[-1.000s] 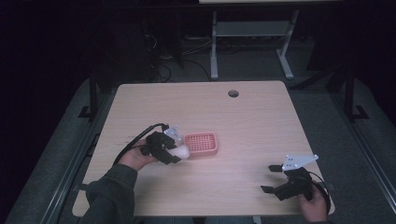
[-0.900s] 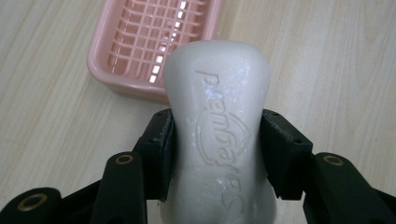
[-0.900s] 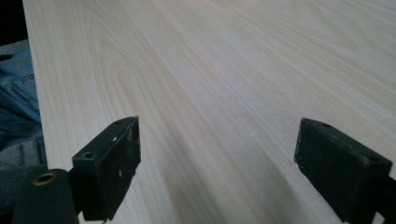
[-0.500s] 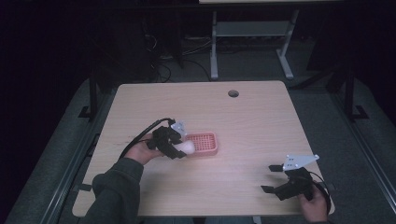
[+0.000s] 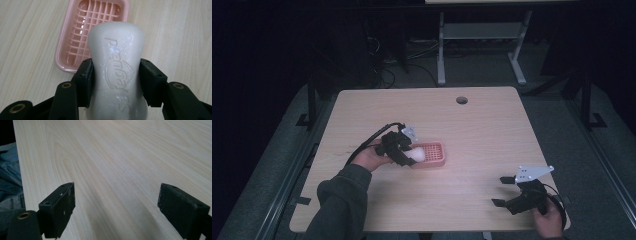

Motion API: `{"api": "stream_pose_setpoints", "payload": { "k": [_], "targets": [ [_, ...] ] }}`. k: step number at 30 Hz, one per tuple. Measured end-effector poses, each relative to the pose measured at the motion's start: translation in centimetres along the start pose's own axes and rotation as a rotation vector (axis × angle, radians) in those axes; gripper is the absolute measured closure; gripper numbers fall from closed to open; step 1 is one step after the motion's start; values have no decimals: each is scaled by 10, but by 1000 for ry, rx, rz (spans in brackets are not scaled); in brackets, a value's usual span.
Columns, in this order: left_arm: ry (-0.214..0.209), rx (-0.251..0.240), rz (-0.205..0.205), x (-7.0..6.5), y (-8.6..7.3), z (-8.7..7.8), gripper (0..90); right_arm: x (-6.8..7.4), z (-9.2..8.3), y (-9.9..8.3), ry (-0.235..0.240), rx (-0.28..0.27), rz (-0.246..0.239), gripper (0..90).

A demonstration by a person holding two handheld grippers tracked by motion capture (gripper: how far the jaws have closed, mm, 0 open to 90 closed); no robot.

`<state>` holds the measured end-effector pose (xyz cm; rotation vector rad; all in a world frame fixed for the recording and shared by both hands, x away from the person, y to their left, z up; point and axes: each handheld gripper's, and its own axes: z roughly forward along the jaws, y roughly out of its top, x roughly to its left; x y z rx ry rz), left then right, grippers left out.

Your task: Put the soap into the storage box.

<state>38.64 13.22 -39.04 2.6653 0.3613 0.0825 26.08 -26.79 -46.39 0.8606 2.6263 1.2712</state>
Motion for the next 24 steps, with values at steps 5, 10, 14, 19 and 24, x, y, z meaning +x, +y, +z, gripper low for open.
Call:
{"api": "stream_pose_setpoints", "payload": {
  "k": [5,10,14,19,24],
  "targets": [
    [2,13,0,3,3,3,492,0,0,0,1,-2,0,141],
    [1,12,2,6,6,4,491,0,-1,0,0,-7,2,141],
    [0,9,-3,8,9,6,492,0,-1,-1,2,-8,3,142],
    [-1,3,0,11,11,9,492,0,-1,-1,2,-9,2,142],
    [-2,1,-3,13,12,11,491,0,-1,-1,2,-11,6,141]
  ]
}}
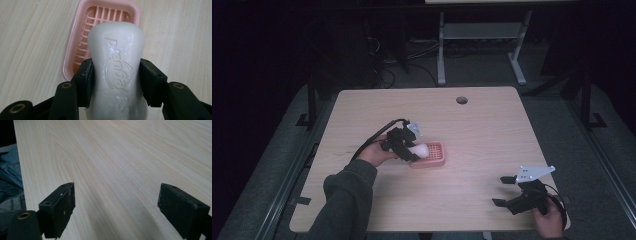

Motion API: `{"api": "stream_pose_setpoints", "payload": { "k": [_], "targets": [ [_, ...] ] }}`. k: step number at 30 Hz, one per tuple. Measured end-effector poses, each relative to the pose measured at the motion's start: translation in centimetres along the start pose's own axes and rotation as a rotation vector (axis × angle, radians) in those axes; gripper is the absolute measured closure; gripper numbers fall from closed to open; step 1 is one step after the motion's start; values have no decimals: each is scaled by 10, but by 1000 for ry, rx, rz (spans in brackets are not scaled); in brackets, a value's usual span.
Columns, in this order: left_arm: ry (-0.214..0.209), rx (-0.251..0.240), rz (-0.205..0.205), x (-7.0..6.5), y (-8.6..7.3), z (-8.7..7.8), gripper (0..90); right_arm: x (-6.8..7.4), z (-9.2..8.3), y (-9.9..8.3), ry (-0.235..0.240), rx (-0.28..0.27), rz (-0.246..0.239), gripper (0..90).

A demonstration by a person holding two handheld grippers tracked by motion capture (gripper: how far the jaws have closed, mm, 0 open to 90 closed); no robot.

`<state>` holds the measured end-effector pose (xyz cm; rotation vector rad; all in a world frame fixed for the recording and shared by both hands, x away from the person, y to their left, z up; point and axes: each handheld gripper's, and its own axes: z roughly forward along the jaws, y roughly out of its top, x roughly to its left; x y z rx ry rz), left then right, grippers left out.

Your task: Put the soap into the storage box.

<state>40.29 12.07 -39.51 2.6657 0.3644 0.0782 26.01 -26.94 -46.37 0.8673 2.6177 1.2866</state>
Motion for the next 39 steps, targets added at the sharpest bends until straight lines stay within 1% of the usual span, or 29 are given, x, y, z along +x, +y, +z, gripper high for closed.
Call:
{"api": "stream_pose_setpoints", "payload": {
  "k": [6,7,10,14,15,16,17,20,25,27,30,32,34,36,37,39],
  "targets": [
    [4,-3,-3,3,4,1,491,0,1,0,2,-3,-2,142],
    [4,1,4,3,6,0,492,0,1,0,3,-2,-2,142],
    [6,-6,4,4,10,1,492,0,0,0,2,-5,-3,141],
    [9,-13,16,5,16,3,492,0,0,0,1,-3,-2,142],
    [5,-17,8,5,17,5,492,0,0,0,1,-3,-2,142],
    [5,-16,10,6,18,6,491,0,0,0,1,-3,-1,141],
    [3,-7,11,6,18,10,492,0,0,0,0,-4,0,142],
    [3,3,6,7,19,14,492,0,0,0,0,-8,2,142],
    [2,-1,-1,10,19,18,491,0,0,0,1,-9,3,141],
    [0,4,6,10,21,19,491,0,0,0,3,-2,1,142],
    [-4,1,1,11,22,22,491,0,0,0,3,-3,-1,142],
    [-4,8,-4,12,22,25,491,0,0,0,3,-3,-3,141],
    [-3,13,6,12,23,28,492,0,0,0,2,-3,1,142],
    [-5,11,6,12,24,30,491,0,0,0,2,-3,1,142],
    [-8,5,0,13,25,31,491,-1,0,-1,3,-2,-2,142],
    [-7,7,3,14,25,32,492,-1,0,-1,3,-3,0,141]
  ]
}}
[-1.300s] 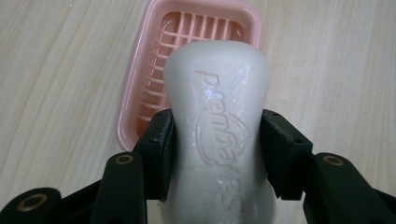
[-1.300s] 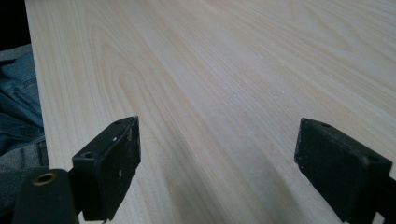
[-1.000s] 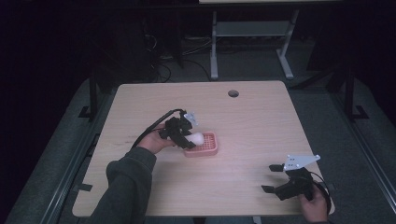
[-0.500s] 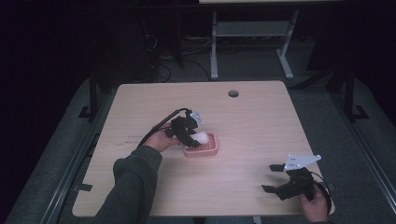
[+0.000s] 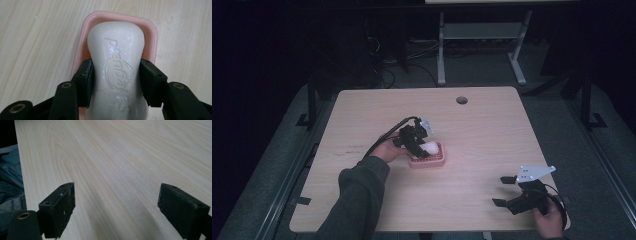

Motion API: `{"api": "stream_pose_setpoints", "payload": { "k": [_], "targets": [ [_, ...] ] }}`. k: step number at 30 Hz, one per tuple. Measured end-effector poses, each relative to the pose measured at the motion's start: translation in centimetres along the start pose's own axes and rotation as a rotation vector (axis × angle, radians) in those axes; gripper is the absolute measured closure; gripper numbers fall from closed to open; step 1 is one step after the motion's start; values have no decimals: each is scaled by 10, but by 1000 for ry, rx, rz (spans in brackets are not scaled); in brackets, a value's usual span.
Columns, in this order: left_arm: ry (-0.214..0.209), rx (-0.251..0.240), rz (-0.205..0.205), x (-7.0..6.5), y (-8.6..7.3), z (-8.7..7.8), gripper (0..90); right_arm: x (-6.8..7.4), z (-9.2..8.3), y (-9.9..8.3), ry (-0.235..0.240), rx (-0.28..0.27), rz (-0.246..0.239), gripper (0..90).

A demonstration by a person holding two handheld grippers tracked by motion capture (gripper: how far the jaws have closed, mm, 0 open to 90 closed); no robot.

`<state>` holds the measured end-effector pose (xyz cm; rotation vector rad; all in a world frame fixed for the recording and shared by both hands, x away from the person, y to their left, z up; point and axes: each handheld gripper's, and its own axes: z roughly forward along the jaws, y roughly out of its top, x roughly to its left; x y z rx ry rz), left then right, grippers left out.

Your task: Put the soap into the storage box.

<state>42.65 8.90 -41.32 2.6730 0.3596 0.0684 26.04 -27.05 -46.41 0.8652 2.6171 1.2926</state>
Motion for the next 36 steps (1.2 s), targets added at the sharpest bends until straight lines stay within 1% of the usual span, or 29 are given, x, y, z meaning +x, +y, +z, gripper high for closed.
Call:
{"api": "stream_pose_setpoints", "payload": {
  "k": [2,4,10,13,21,28,31,34,35,36],
  "targets": [
    [-2,0,-1,0,1,2,492,0,0,0,1,0,-1,141],
    [2,7,10,0,2,5,491,0,0,0,2,1,-1,142],
    [-2,19,10,-1,5,12,491,0,-1,-1,2,-1,-1,142],
    [1,23,18,-1,5,13,491,0,-1,-1,2,-2,0,141],
    [-1,36,18,0,5,16,491,0,-1,-1,2,-2,-1,141],
    [-4,36,16,1,5,16,491,0,-1,-1,1,-2,0,142],
    [-7,37,6,2,4,17,490,0,-1,-1,1,-1,-2,142],
    [-6,41,9,2,4,17,490,0,-1,-1,0,-2,-2,141],
    [-8,43,9,2,4,17,490,0,-1,-1,0,-2,-2,142],
    [-7,66,13,2,7,17,490,0,-1,-1,0,-1,-2,142]
  ]
}}
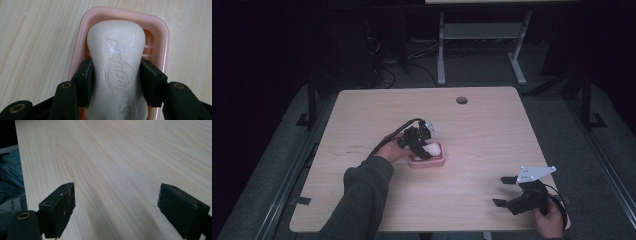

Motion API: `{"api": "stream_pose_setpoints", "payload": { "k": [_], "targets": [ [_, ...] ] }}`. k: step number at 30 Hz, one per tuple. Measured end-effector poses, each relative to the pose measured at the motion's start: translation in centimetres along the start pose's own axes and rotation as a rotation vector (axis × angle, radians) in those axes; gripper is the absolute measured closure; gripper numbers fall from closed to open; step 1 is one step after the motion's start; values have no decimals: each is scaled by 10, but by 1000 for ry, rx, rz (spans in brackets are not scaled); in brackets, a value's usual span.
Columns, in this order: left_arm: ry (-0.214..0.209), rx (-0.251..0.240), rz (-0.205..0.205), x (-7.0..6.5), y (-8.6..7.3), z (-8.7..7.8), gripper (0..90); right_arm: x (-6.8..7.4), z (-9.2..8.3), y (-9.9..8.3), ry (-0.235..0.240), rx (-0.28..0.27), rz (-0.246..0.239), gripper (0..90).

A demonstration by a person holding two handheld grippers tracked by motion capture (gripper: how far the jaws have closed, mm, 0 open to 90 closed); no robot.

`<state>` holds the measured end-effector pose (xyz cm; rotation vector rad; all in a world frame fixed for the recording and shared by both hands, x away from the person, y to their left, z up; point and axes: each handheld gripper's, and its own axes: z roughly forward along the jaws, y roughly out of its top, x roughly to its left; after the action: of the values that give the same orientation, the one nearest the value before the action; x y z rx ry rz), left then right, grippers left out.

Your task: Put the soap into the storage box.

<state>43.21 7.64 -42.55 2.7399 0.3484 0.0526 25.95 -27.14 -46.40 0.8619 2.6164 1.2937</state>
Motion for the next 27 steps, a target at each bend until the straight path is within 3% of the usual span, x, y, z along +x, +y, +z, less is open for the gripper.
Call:
{"api": "stream_pose_setpoints", "payload": {
  "k": [3,8,12,27],
  "targets": [
    [14,35,13,-2,5,1,490,0,0,0,1,-1,-1,141],
    [1,28,0,0,4,1,489,0,0,0,1,-3,1,142],
    [19,32,13,-3,5,1,484,0,0,0,0,-1,-1,142],
    [25,-24,3,-6,-2,-9,416,1,1,1,0,1,2,142]
  ]
}}
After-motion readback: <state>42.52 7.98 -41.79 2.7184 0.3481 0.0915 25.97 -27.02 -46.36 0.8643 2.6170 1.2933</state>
